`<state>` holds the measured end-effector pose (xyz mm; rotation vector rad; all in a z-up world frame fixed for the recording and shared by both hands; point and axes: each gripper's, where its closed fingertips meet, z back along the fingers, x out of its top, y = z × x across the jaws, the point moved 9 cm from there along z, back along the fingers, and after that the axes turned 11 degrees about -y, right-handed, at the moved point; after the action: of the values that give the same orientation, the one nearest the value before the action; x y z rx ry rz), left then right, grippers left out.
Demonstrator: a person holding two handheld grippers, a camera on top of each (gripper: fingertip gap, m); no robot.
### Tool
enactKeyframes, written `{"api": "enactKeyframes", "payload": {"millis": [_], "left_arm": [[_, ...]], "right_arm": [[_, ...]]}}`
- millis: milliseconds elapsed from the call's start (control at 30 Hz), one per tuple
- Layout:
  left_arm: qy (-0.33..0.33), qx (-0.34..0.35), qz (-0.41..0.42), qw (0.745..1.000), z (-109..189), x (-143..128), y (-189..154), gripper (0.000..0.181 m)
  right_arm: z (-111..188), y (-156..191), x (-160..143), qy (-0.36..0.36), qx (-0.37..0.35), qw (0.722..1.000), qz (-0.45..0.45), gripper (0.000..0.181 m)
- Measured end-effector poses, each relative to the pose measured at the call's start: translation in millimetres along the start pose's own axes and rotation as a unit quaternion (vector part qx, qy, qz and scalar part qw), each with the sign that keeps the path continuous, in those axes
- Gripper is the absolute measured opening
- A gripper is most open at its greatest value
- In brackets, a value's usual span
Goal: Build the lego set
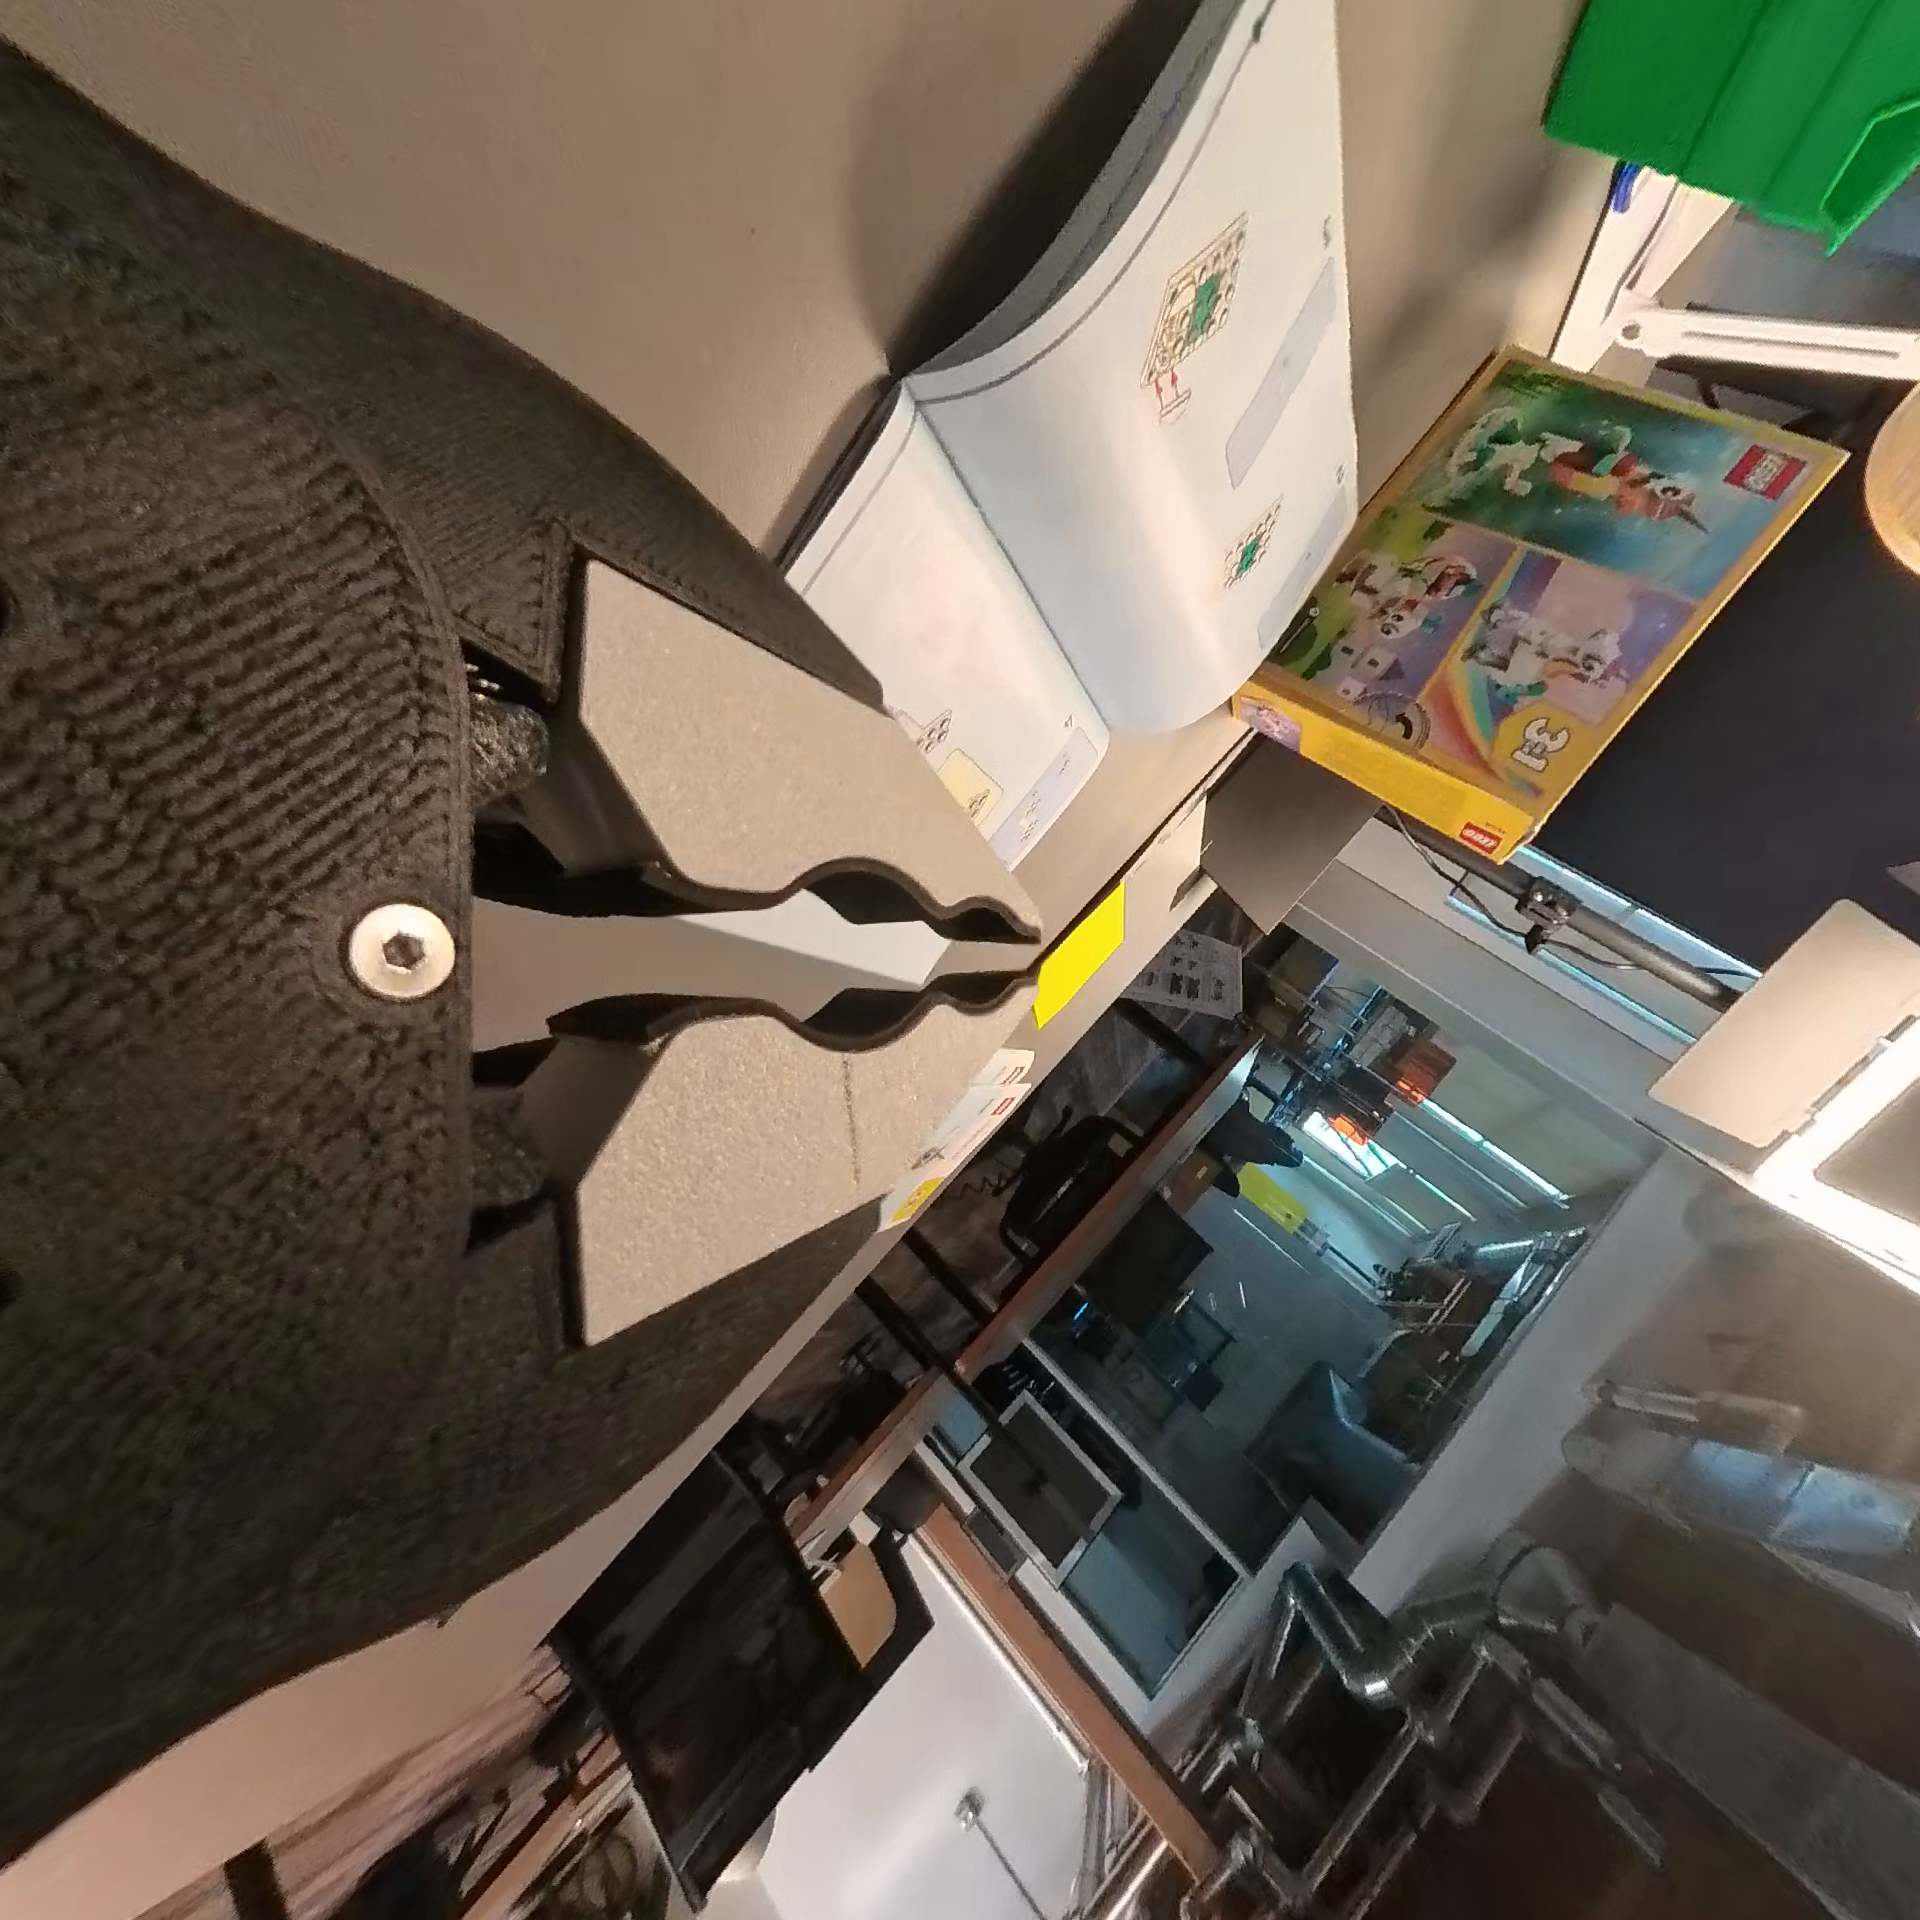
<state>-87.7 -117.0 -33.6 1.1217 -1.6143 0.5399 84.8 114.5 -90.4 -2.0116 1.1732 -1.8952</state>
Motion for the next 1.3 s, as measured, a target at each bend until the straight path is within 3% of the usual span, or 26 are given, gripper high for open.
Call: {"api": "enactKeyframes", "payload": {"millis": [133, 233, 467, 700, 800, 867, 933, 1100, 1300], "left_arm": [[-0.073, 0.032, -0.073, 0.994, 29, 45, -16, 0.003], [-0.098, 0.082, -0.085, 0.988, 64, 58, -21, 0.002], [-0.072, 0.206, -0.082, 0.972, 147, 88, 12, 0.002], [0.010, 0.348, -0.123, 0.929, 210, 115, 75, 0.008], [0.033, 0.385, -0.118, 0.915, 226, 121, 92, 0.009], [0.040, 0.400, -0.112, 0.909, 233, 122, 99, 0.009], [0.045, 0.411, -0.107, 0.904, 238, 123, 103, 0.009], [0.071, 0.422, -0.097, 0.899, 244, 120, 109, 0.009], [0.100, 0.422, -0.086, 0.897, 248, 111, 109, 0.010]], "right_arm": [[1, -5, -2, 0.008, -0.023, 1.000, -0.003, 0.003], [1, -6, -3, 0.014, -0.031, 0.999, -0.003, 0.003], [1, -10, -6, 0.025, -0.046, 0.999, -0.011, 0.003], [-10, -1, -10, 0.061, -0.004, 0.998, 0.006, 0.000], [-34, 5, -6, 0.081, 0.042, 0.990, -0.105, 0.002], [-54, 7, -4, 0.104, 0.069, 0.961, -0.246, 0.010], [-71, 14, -8, 0.149, 0.103, 0.932, -0.315, 0.017], [-93, 42, -17, 0.230, 0.171, 0.902, -0.322, 0.032], [-95, 57, -20, 0.288, 0.194, 0.882, -0.318, 0.053]]}}
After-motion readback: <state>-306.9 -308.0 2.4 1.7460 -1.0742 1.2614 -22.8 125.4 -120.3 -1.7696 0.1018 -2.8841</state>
